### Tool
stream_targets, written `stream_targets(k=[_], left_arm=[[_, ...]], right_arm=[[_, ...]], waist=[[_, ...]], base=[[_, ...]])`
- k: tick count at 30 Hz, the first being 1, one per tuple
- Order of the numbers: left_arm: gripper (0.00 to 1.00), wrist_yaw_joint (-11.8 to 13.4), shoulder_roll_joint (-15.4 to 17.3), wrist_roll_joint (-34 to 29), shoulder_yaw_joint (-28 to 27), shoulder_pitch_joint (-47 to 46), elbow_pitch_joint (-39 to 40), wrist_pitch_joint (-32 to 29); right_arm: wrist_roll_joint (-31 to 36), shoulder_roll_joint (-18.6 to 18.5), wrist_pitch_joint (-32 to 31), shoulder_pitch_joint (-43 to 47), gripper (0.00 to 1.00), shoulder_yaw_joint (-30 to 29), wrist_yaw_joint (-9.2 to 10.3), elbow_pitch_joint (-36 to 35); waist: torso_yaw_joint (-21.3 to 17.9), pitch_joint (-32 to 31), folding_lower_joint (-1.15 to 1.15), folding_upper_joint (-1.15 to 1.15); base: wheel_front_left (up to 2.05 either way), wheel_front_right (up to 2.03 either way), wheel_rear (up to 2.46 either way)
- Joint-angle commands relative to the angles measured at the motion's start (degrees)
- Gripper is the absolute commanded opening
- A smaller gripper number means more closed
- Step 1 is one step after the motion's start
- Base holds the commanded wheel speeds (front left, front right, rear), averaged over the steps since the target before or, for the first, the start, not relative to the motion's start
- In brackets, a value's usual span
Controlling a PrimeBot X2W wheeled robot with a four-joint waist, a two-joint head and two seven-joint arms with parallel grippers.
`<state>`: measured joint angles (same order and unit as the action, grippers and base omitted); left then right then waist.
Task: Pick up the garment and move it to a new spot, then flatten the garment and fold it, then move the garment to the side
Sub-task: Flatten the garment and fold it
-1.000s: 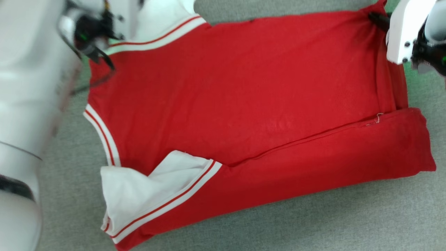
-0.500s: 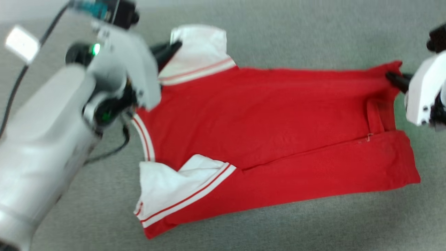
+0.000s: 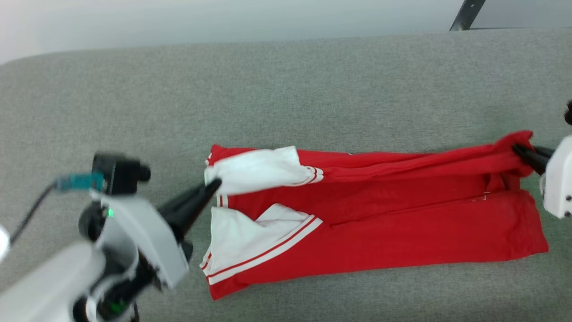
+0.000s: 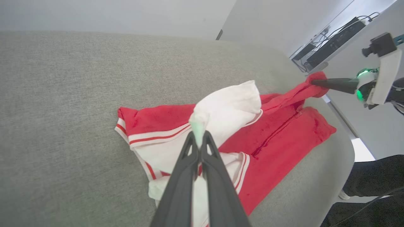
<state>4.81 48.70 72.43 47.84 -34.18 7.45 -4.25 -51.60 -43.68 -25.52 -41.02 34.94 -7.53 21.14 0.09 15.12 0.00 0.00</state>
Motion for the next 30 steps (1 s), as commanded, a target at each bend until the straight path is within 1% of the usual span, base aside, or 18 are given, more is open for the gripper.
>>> stream_targets(k=[1, 3, 8, 11, 13, 17, 21, 23, 24, 25, 26, 27, 28, 30], left_arm=[[0.00, 1.10, 0.55, 0.39, -0.22, 2.58, 2.25, 1.53], [0.00, 2.09, 1.20, 0.75, -0.25, 5.12, 4.21, 3.11], [0.00, 3.35, 0.48, 1.33, 0.35, 8.71, 6.12, 5.41], [0.00, 4.29, 0.50, 0.36, 0.53, 9.65, 4.82, 6.37], [0.00, 4.39, 0.49, -0.13, 0.93, 9.89, 4.30, 6.40], [0.00, 5.47, -0.18, -2.07, 2.14, 9.71, 1.84, 6.50], [0.00, 5.59, -1.66, -3.76, 3.02, 8.85, -1.22, 7.27], [0.00, 5.16, -2.71, -3.82, 3.24, 8.63, -2.26, 7.50], [0.03, 4.96, -2.98, -3.92, 3.25, 8.49, -2.77, 7.66], [0.23, 4.96, -3.21, -4.05, 3.09, 8.35, -3.33, 7.96], [0.46, 4.95, -3.38, -4.32, 3.10, 8.17, -3.77, 8.23], [0.91, 4.92, -3.59, -4.53, 3.03, 8.06, -4.08, 8.56], [1.00, 4.94, -3.83, -4.53, 2.83, 8.05, -4.36, 9.06], [1.00, 4.97, -4.27, -4.42, 2.32, 8.41, -4.58, 10.23]], right_arm=[[0.76, -0.65, -0.09, 2.21, 0.00, -1.39, 0.09, -0.68], [1.17, -0.77, -0.34, 4.17, 0.00, -2.61, 0.09, -1.35], [2.81, -0.41, -1.14, 8.08, 0.00, -5.32, 0.09, -2.72], [3.77, 0.36, -1.60, 9.63, 0.00, -6.94, 0.09, -3.58], [4.23, 0.63, -1.93, 10.06, 0.00, -7.27, 0.09, -3.80], [5.53, 2.03, -2.82, 11.46, 0.00, -8.54, 0.09, -4.40], [7.45, 3.06, -3.41, 12.56, 0.00, -9.32, 0.09, -4.10], [8.03, 3.54, -3.22, 12.67, 0.00, -9.78, 0.09, -3.84], [8.21, 3.74, -3.05, 12.61, 0.00, -9.96, 0.09, -3.77], [8.34, 3.94, -2.88, 12.54, 0.19, -10.10, 0.09, -3.78], [8.28, 4.25, -2.47, 12.52, 0.46, -10.48, 0.09, -3.81], [8.09, 4.53, -2.34, 12.59, 1.00, -10.95, 0.09, -3.81], [7.80, 4.77, -2.27, 12.75, 1.00, -11.36, 0.09, -4.00], [6.79, 5.33, -2.48, 13.08, 1.00, -12.26, 0.09, -4.85]], waist=[[0.47, 0.48, 0.00, 0.00], [0.82, 1.04, 0.00, 0.00], [1.34, 2.48, 0.00, 0.00], [1.33, 3.32, 0.00, 0.00], [1.24, 3.54, 0.00, 0.00], [1.01, 4.35, 0.00, 0.00], [0.94, 5.06, 0.00, 0.00], [0.94, 5.29, 0.00, 0.00], [0.92, 5.40, 0.00, 0.00], [0.89, 5.46, 0.00, 0.00], [0.86, 5.43, 0.00, 0.00], [0.83, 5.34, 0.00, 0.00], [0.84, 5.17, 0.00, 0.00], [0.81, 4.63, 0.00, 0.00]], base=[[0.00, 0.00, 0.00], [0.00, 0.00, 0.00], [0.00, 0.00, 0.00], [0.00, 0.00, 0.00], [0.00, 0.00, 0.00], [0.00, 0.00, 0.00], [0.00, 0.00, 0.00], [0.00, 0.00, 0.00], [0.00, 0.00, 0.00], [0.00, 0.00, 0.00], [0.00, 0.00, 0.00], [0.00, 0.00, 0.00], [0.00, 0.00, 0.00], [0.00, 0.00, 0.00]])
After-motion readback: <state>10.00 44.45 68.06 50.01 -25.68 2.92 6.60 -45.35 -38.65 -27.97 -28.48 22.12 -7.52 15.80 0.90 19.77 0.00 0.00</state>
